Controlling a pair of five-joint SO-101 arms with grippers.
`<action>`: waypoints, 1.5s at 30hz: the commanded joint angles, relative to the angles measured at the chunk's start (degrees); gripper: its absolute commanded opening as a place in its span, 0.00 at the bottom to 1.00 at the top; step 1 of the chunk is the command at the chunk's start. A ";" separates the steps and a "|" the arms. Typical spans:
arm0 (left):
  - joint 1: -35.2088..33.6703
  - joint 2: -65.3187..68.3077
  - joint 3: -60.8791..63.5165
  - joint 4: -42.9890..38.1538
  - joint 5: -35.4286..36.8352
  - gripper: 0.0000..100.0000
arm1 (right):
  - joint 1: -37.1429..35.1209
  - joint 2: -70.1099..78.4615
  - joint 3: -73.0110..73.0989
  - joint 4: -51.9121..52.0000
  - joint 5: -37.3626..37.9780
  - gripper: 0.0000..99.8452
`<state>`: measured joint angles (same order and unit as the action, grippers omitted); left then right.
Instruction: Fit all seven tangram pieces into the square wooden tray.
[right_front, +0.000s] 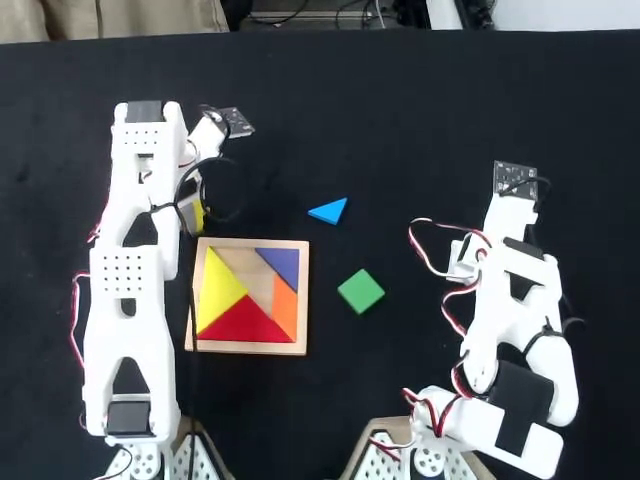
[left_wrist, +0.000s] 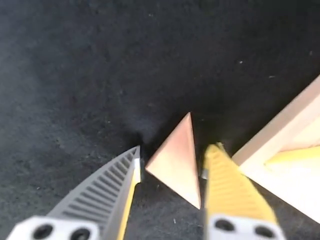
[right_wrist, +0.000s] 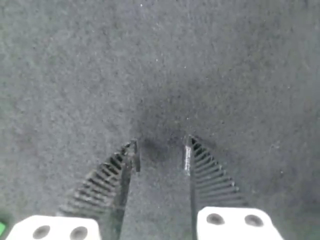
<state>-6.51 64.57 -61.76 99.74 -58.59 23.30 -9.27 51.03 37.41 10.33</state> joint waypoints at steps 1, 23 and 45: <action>1.98 0.09 -1.36 -0.62 -0.53 0.08 | -1.14 -0.57 -0.84 -0.53 0.00 0.15; 4.88 -27.43 21.58 1.14 15.03 0.07 | -1.14 -0.57 -0.84 -0.53 0.00 0.15; 25.27 -60.66 84.09 -31.03 76.66 0.07 | -1.05 -0.75 -0.75 -0.35 0.35 0.15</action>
<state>17.41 9.19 16.22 77.41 12.70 23.30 -9.27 51.03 37.41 10.33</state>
